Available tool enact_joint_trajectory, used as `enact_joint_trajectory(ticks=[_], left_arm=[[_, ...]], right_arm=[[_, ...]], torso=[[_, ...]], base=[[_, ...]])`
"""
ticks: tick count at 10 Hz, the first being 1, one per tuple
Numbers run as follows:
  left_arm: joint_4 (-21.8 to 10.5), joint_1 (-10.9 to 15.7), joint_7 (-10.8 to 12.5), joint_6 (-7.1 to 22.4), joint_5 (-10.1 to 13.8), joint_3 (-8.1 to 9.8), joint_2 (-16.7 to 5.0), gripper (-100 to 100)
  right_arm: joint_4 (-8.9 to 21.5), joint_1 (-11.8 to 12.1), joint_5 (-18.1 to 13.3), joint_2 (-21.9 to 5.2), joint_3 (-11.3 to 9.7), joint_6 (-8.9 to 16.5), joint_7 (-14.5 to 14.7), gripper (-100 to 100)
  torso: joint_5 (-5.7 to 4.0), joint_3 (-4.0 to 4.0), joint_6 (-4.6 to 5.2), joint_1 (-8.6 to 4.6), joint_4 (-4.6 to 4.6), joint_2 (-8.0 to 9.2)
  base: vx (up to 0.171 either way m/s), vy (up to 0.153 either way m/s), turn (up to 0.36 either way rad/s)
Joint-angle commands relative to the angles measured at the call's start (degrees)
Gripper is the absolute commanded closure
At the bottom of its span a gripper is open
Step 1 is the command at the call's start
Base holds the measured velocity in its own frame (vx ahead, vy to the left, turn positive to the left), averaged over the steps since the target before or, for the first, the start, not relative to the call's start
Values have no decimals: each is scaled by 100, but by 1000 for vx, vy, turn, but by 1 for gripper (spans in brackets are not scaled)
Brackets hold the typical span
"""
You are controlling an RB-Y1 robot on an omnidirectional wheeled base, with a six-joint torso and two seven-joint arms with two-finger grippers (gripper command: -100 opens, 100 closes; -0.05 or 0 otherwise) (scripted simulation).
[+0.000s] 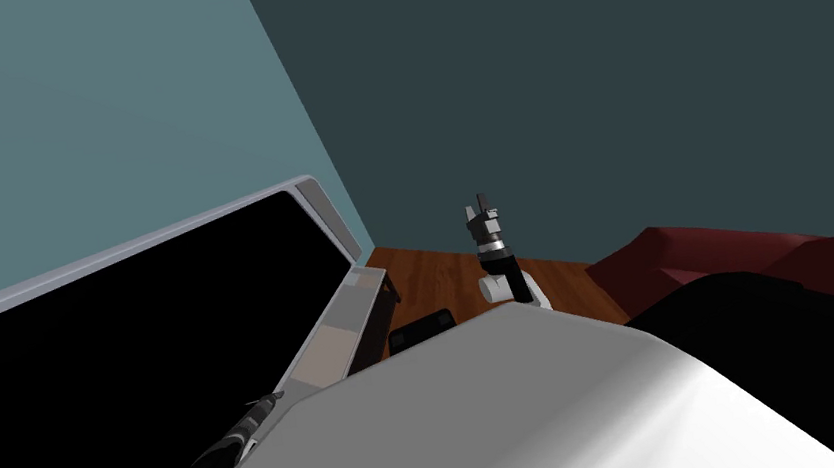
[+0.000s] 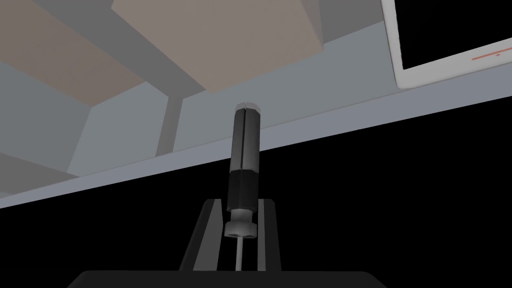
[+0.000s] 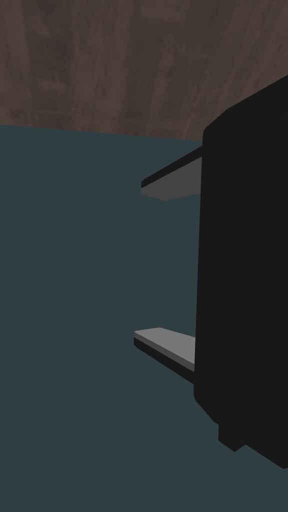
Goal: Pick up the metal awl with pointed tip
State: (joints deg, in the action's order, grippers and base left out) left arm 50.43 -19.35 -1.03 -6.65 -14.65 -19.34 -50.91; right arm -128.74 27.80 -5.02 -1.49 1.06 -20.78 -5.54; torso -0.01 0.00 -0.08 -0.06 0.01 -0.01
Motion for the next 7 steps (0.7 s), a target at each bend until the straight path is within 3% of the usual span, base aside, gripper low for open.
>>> enact_joint_trajectory(ticks=[1, 2, 3, 4, 5, 6, 7], left_arm=[[0, 0, 0, 0, 0, 0, 0, 100], [0, 0, 0, 0, 0, 0, -1, 100], [0, 0, 0, 0, 0, 0, -1, 0], [152, -122, 87, -39, 34, -23, -183, 100], [223, -173, 129, -53, 50, -39, -269, 100], [178, -125, 95, -25, 38, -39, -207, 100], [182, -133, 108, -28, 41, -41, -219, 0]], right_arm=[[0, 0, 0, 0, 0, 0, 0, 0], [0, 0, 0, 0, 0, 0, 0, 0], [0, 0, 0, 0, 0, 0, 0, 0], [0, 0, 0, 0, 0, 0, 0, 0], [0, 1, 0, 0, 0, 0, 0, 0], [0, 1, 0, 0, 0, 0, 0, 0], [0, 0, 0, 0, 0, 0, 0, 0]], torso=[[0, 0, 0, 0, 0, 0], [1, 0, 0, 1, 0, 1], [1, 0, 0, 1, 0, 1], [1, 0, 0, 2, 0, 1], [-3, -2, -7, -6, -2, -3], [-5, -4, -6, -13, -2, -6], [-1, -2, 0, -8, -1, -3]], base=[[0, 0, 0], [0, 0, 0], [0, 0, 0], [25, -18, 103], [35, -39, 119], [13, -15, 32], [0, 0, 0]])
